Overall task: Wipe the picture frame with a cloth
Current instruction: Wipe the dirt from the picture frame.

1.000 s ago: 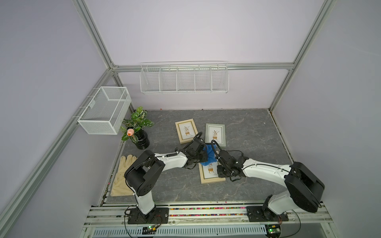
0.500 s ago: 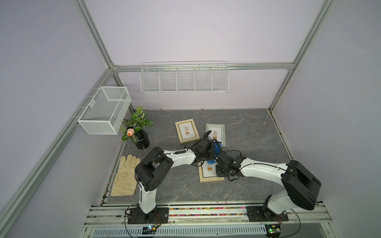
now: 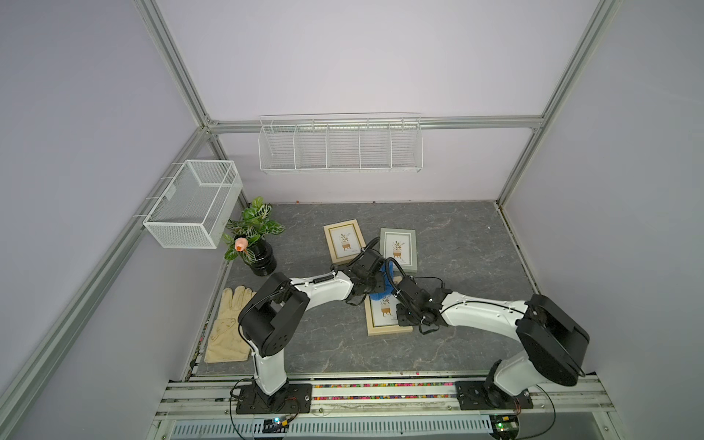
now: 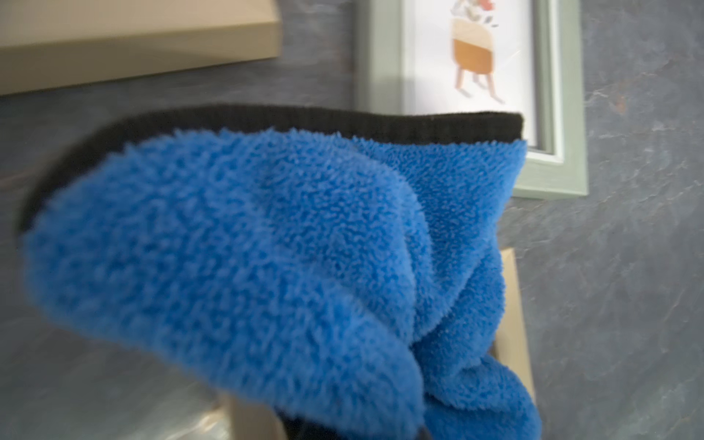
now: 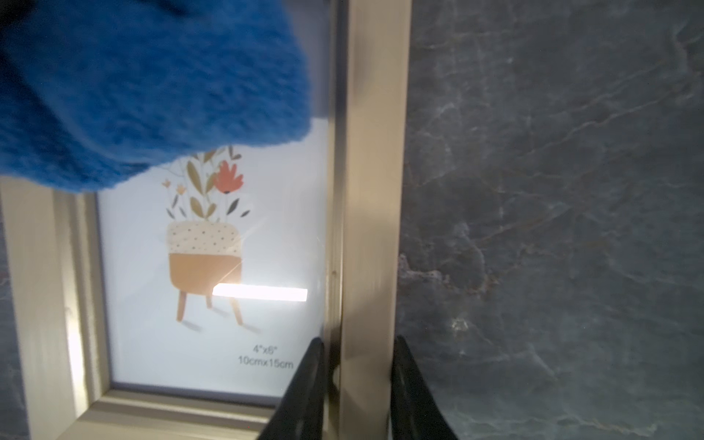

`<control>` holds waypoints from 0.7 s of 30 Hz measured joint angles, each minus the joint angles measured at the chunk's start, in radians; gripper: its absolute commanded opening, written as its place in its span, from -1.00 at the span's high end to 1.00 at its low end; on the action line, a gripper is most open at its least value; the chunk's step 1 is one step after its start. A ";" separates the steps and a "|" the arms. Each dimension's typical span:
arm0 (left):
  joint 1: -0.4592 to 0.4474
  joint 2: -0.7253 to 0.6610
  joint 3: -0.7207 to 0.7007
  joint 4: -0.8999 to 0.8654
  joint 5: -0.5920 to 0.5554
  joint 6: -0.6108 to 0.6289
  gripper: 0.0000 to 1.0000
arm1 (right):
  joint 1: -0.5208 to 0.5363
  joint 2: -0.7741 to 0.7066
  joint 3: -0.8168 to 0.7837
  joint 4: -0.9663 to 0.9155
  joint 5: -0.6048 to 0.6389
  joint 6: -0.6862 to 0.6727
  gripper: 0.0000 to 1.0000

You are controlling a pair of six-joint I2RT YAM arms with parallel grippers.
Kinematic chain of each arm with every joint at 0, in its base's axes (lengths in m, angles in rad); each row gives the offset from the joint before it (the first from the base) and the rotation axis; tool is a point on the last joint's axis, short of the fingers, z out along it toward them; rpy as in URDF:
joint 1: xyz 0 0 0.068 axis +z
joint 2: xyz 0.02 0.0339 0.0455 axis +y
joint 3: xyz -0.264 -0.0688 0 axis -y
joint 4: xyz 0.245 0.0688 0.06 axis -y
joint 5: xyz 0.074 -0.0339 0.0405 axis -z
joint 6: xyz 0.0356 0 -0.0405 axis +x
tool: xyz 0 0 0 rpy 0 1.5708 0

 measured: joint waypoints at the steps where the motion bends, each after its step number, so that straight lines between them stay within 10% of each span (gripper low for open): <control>1: -0.006 0.012 0.013 0.001 0.001 -0.003 1.00 | 0.000 0.000 0.000 0.000 0.001 0.003 0.74; 21: -0.029 0.060 0.102 -0.063 -0.003 -0.010 1.00 | -0.006 -0.008 -0.014 0.025 0.005 0.007 0.72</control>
